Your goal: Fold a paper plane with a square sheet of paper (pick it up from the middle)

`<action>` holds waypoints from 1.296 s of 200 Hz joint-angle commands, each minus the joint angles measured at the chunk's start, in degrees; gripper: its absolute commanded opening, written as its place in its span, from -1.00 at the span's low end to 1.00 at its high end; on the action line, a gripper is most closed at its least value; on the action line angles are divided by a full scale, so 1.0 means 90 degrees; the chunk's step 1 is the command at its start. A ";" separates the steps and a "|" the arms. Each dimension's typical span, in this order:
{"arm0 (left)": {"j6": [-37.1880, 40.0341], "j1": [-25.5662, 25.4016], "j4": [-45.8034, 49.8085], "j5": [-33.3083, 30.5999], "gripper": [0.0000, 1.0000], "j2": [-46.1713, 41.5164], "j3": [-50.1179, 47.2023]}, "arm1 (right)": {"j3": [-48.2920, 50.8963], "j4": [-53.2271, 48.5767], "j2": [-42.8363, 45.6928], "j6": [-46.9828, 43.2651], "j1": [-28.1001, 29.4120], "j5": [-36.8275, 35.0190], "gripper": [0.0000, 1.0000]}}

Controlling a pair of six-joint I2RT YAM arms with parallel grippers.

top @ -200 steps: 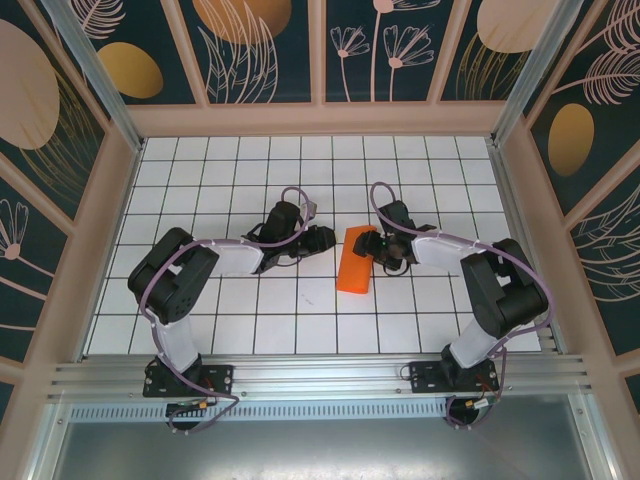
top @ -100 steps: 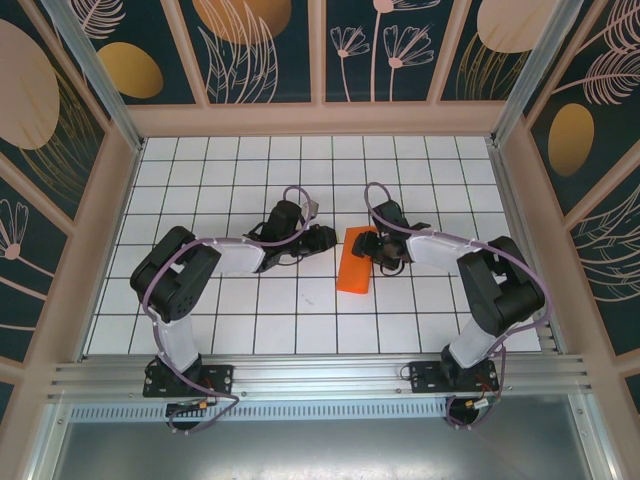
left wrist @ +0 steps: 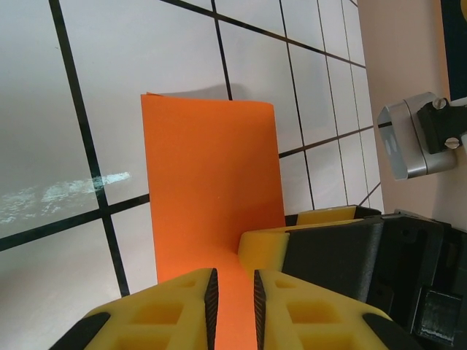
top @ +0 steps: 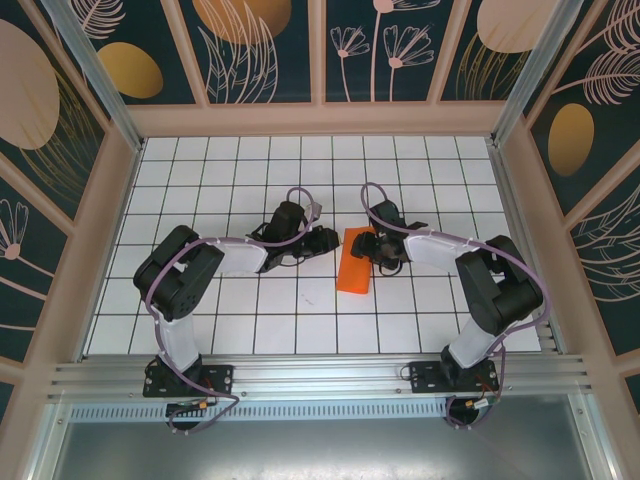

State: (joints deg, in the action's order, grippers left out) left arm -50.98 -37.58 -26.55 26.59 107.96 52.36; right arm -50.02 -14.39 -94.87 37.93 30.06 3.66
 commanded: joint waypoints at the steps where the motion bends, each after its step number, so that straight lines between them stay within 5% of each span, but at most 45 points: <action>1: -0.0068 -0.0052 0.0059 0.0083 -0.54 0.0136 0.0144 | -0.0184 -0.0027 -0.0266 -0.0034 0.0087 -0.0172 0.32; 107: -0.0465 -0.0062 -0.0612 -0.1017 -0.57 -0.0423 -0.0582 | 0.0340 0.0561 0.0245 -0.0190 -0.0347 0.0687 0.31; 259: -0.0576 -0.0062 -0.1116 -0.0540 -0.59 -0.0077 -0.0316 | -0.0084 -0.0108 0.0096 -0.0090 -0.0298 0.0222 0.33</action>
State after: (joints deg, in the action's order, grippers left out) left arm -56.27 -37.85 -35.88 20.60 106.41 48.12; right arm -49.01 -14.02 -92.77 37.43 27.09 7.27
